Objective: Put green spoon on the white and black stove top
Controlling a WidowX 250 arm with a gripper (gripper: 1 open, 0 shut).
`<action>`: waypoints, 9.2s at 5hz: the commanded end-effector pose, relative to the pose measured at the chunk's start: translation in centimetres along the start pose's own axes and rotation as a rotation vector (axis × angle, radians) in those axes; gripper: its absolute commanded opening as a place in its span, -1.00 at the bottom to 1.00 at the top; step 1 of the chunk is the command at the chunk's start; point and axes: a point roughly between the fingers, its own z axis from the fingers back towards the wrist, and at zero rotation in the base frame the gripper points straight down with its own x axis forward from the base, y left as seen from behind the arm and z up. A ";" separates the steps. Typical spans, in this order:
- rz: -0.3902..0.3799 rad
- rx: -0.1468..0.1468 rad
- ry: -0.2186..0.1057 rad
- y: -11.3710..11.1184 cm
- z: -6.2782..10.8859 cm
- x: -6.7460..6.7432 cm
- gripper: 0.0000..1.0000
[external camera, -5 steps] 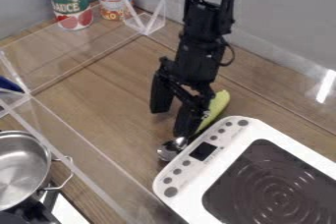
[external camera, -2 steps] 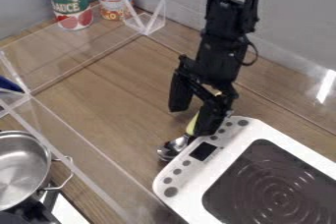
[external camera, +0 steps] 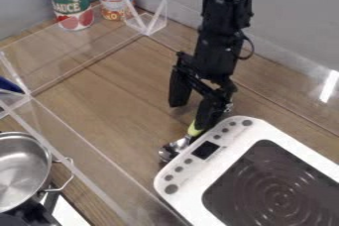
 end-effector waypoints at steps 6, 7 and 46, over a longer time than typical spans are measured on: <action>-0.242 0.131 -0.062 -0.7 2.3 0.2 1.00; -0.275 0.144 -0.066 -0.5 2.5 0.1 1.00; -0.181 0.043 -0.254 4.1 2.7 1.2 1.00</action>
